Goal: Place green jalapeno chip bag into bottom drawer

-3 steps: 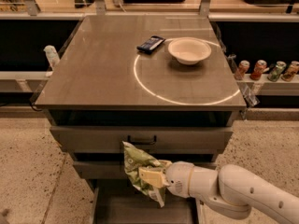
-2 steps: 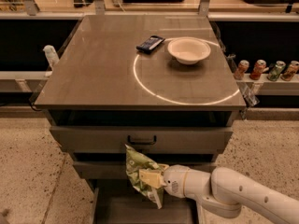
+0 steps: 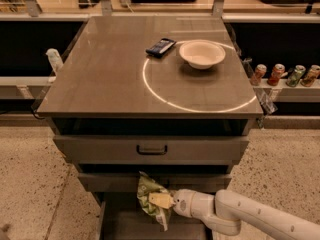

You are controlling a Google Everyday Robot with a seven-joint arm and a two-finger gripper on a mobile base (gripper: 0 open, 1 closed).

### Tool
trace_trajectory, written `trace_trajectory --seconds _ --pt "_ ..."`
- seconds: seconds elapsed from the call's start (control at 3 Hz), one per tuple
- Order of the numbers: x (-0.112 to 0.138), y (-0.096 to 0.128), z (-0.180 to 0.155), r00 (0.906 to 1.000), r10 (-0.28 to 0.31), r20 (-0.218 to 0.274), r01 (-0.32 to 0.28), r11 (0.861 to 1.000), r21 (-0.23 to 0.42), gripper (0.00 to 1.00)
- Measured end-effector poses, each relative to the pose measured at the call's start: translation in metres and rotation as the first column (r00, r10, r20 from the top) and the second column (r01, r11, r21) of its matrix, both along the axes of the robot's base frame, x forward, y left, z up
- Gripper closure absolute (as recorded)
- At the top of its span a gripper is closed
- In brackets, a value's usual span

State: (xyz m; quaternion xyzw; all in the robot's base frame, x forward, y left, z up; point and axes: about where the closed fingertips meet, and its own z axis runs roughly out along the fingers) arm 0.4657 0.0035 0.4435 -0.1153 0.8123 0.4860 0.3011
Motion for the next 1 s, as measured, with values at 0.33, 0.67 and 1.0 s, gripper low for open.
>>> trace_trajectory --seconds 0.33,0.67,1.0 --pt "0.000 0.000 0.000 1.0000 0.000 0.000 0.000 1.000 0.000 1.00" --pt "-0.012 0.010 0.024 0.9972 0.036 0.065 -0.035 0.999 -0.013 1.00" --pt "-0.016 0.021 0.009 0.9987 0.048 0.017 -0.047 0.998 -0.043 1.00"
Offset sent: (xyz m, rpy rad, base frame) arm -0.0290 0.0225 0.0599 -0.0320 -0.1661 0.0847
